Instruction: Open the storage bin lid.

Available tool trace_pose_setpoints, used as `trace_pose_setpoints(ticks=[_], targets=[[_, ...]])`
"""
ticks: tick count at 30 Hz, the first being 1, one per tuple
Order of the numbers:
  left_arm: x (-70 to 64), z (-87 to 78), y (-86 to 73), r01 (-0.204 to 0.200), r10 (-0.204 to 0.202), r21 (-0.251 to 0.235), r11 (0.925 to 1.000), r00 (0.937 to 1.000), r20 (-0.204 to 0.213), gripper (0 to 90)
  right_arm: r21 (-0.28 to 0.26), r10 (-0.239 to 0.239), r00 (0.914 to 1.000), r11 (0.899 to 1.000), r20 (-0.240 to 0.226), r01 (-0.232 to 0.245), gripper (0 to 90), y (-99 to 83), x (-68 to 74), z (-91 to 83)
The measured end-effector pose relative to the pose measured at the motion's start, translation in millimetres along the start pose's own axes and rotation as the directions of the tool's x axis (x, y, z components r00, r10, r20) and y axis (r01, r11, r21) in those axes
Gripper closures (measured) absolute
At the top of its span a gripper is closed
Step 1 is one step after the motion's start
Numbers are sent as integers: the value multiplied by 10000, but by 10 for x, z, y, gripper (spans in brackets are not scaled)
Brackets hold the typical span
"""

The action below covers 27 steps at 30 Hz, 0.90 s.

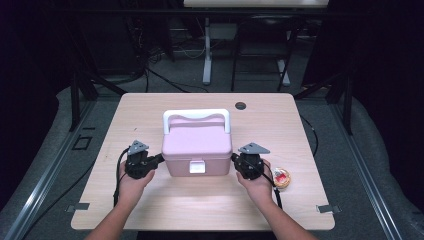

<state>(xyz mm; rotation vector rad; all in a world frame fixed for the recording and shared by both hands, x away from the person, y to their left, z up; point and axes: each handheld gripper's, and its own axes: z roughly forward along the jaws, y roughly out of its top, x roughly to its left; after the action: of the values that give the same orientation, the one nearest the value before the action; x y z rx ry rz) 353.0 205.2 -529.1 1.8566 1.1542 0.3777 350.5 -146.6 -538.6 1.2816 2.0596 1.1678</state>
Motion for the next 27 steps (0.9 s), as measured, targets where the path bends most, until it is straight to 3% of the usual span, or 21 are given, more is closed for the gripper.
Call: trace_pose_setpoints(ticks=[9,17,20,27], targets=[[-265,-106,-123,-309,305,129,9994,9990,337,900,254,-159,9997,9996,159,155,900,-177,25,-330],[-441,-267,-288,-149,124,231,9996,9946,1031,900,287,-271,9996,9992,23,270,900,-362,64,-614],[-494,-304,-318,-213,189,260,9994,9958,895,900,356,-423,9991,9985,-41,424,900,-415,101,-706],[-527,-382,-391,73,-104,279,9996,9936,1124,900,502,-615,9980,9968,-121,620,900,-473,171,-819]])
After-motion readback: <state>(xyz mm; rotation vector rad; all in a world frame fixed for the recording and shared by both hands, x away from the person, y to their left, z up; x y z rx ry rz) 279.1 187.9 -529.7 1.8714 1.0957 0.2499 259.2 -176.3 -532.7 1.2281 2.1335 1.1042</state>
